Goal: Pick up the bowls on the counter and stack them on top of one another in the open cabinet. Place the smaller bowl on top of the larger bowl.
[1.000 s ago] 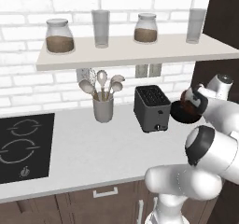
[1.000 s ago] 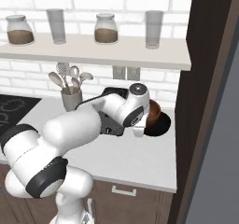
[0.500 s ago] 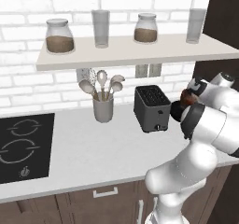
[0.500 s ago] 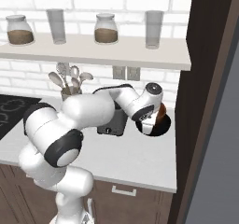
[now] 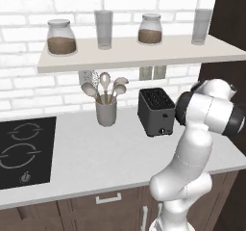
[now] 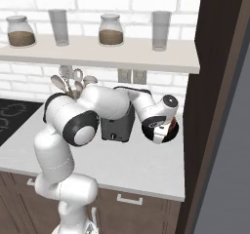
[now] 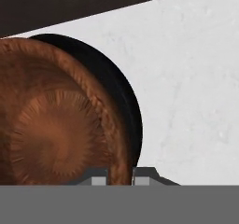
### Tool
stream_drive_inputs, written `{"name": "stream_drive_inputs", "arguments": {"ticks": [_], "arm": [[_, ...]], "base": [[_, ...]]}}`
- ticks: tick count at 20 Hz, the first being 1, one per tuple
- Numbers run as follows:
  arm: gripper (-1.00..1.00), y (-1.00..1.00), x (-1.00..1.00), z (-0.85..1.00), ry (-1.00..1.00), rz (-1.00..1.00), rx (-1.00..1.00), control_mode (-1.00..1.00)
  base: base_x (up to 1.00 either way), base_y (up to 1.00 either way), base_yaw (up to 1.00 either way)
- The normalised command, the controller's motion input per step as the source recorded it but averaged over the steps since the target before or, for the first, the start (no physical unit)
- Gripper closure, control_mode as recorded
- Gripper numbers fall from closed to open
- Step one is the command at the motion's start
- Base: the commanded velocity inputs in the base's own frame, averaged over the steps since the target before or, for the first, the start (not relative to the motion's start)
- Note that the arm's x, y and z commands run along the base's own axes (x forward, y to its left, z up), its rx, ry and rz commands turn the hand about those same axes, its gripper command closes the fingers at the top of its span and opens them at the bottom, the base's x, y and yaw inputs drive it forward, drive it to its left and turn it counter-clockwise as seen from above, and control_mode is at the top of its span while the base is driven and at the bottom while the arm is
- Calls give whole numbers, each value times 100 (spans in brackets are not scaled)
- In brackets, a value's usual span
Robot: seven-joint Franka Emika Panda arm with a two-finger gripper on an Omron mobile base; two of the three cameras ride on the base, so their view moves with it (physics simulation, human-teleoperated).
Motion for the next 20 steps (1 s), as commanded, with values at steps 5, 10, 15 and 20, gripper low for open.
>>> {"name": "stream_drive_inputs", "arguments": {"ticks": [5, 10, 15, 20], "arm": [[100, -4, 40, -26, 2, 0, 5, -100], [100, -1, 41, -28, 5, 0, 2, -100], [100, 0, 27, -29, 3, 0, 0, -100], [-100, 0, 9, -14, 0, 0, 0, -100]], "base": [[0, 0, 0], [0, 0, 0], [0, 0, 0], [0, 0, 0]]}}
